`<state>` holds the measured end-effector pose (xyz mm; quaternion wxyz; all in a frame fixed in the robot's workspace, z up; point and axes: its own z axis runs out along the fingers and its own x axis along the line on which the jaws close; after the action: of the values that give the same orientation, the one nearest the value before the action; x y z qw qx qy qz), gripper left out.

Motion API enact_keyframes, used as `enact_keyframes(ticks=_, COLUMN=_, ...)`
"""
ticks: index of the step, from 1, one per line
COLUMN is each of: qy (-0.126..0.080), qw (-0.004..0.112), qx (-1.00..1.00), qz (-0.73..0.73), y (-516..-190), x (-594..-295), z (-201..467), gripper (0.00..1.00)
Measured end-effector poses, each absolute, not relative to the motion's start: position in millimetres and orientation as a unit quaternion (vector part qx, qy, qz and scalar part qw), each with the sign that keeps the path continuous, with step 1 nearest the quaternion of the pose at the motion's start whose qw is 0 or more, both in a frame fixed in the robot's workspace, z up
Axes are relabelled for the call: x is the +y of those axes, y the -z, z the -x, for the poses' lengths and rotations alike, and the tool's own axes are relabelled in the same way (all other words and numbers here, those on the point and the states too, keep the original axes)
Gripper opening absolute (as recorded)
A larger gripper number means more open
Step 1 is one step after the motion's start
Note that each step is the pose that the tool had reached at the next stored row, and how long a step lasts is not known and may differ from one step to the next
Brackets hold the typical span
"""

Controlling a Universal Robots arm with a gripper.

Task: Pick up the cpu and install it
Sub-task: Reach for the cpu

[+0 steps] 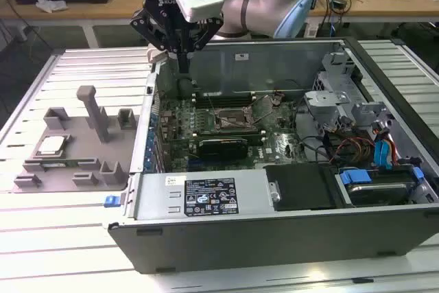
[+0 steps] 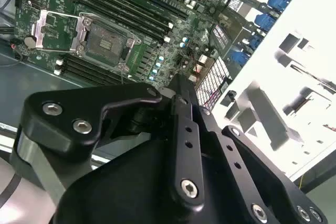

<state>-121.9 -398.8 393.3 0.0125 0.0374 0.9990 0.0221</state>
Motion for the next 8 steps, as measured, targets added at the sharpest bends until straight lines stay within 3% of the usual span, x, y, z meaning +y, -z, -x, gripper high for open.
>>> enact_keyframes(ticks=8, qy=-0.022, qw=0.012, qx=0.999, qz=-0.037, y=-393.3, x=-398.9, z=121.9, gripper=0.11)
